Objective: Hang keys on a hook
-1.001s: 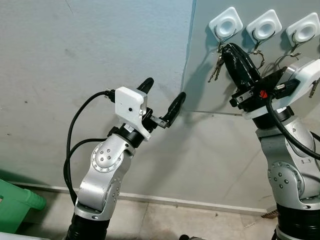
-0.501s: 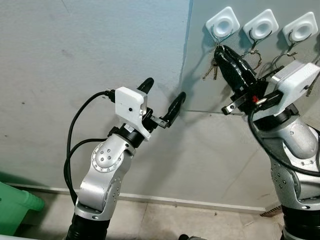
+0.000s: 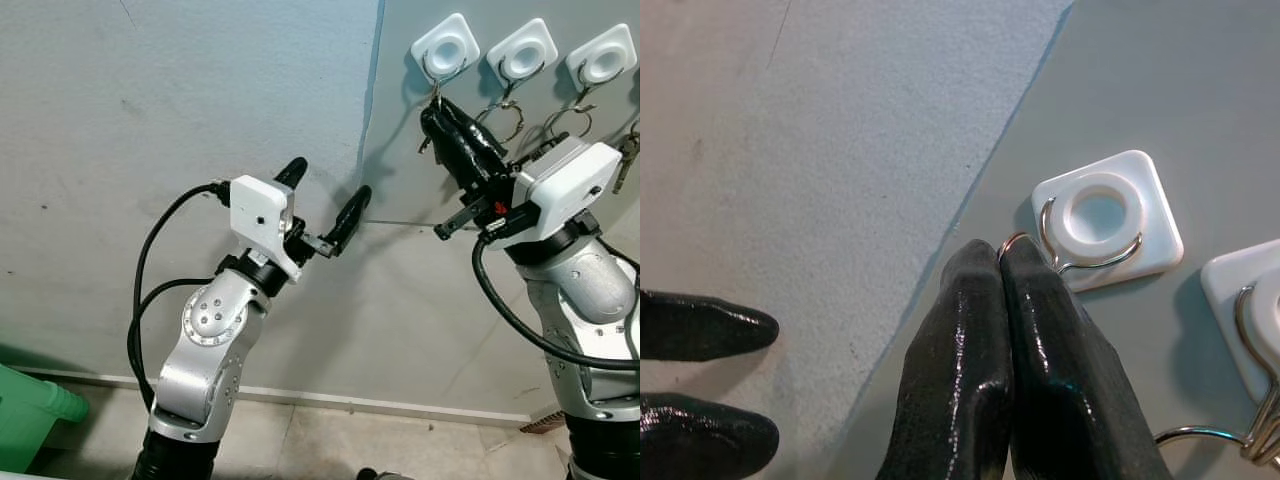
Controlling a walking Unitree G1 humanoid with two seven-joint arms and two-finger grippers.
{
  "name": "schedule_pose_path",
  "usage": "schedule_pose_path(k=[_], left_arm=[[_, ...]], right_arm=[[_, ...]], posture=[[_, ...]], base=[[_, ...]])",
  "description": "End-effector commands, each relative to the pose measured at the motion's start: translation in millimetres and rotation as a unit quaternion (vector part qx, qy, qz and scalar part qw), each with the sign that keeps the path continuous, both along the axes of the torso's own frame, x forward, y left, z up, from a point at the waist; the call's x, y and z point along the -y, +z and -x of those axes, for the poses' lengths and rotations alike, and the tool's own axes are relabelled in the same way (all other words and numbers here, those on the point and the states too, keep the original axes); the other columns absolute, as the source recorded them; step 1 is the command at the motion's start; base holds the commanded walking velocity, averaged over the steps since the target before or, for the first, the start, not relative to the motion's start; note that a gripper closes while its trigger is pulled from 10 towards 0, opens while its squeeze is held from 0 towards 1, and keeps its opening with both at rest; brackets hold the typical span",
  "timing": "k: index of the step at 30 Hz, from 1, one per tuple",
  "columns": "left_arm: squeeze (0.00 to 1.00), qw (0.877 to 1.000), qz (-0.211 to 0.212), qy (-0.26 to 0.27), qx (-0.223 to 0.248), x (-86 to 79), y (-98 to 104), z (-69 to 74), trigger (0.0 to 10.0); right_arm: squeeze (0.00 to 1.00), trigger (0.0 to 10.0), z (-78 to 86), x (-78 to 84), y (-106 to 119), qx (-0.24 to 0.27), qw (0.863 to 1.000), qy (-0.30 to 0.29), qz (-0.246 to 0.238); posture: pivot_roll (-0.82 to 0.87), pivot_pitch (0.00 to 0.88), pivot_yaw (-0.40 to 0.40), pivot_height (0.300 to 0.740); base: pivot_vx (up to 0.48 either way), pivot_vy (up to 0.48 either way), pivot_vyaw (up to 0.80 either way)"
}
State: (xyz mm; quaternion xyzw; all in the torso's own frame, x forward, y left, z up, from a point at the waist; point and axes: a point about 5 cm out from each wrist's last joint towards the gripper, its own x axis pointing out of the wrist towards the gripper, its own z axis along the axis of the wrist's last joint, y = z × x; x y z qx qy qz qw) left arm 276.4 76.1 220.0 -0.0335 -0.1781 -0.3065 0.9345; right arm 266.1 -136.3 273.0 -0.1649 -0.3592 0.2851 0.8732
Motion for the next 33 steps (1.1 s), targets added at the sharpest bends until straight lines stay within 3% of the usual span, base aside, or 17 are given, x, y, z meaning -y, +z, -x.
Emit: schedule_pose_path(k=[1, 13, 26, 30, 33], left_arm=[[0.00, 1.000, 0.002, -0.002, 0.001, -0.2, 1.0, 1.4, 10.0], [0.00, 1.000, 0.002, -0.002, 0.001, 0.6, 1.5, 1.2, 10.0], [0.00, 1.000, 0.005, -0.001, 0.001, -0.5, 2.5, 0.8, 10.0], [0.00, 1.000, 0.005, 0.000, 0.001, -0.7, 2.7, 0.8, 10.0], [0.00, 1.000, 0.006, 0.001, 0.001, -0.9, 2.7, 0.8, 10.0]], right_arm=[[0.00, 10.0, 2.4, -9.6, -7.8, -0.009, 0.999, 0.025, 0.021], [0.00, 10.0, 6.2, -14.2, -6.6, 0.004, 0.999, 0.044, 0.031], [0.00, 10.0, 6.9, -20.1, -31.5, -0.006, 0.989, 0.045, 0.140], [0.00, 10.0, 6.1, -19.3, -33.1, -0.010, 0.989, 0.043, 0.140], [0.00, 10.0, 5.3, -17.7, -29.8, -0.012, 0.993, 0.042, 0.113]], posture=[[-0.04, 0.115, -0.016, 0.740], [-0.03, 0.114, -0.018, 0.740], [-0.04, 0.121, -0.015, 0.740], [-0.04, 0.123, -0.016, 0.740], [-0.04, 0.123, -0.018, 0.740]], base=[[0.000, 0.000, 0.00], [0.000, 0.000, 0.00], [0.000, 0.000, 0.00], [0.000, 0.000, 0.00], [0.000, 0.000, 0.00]])
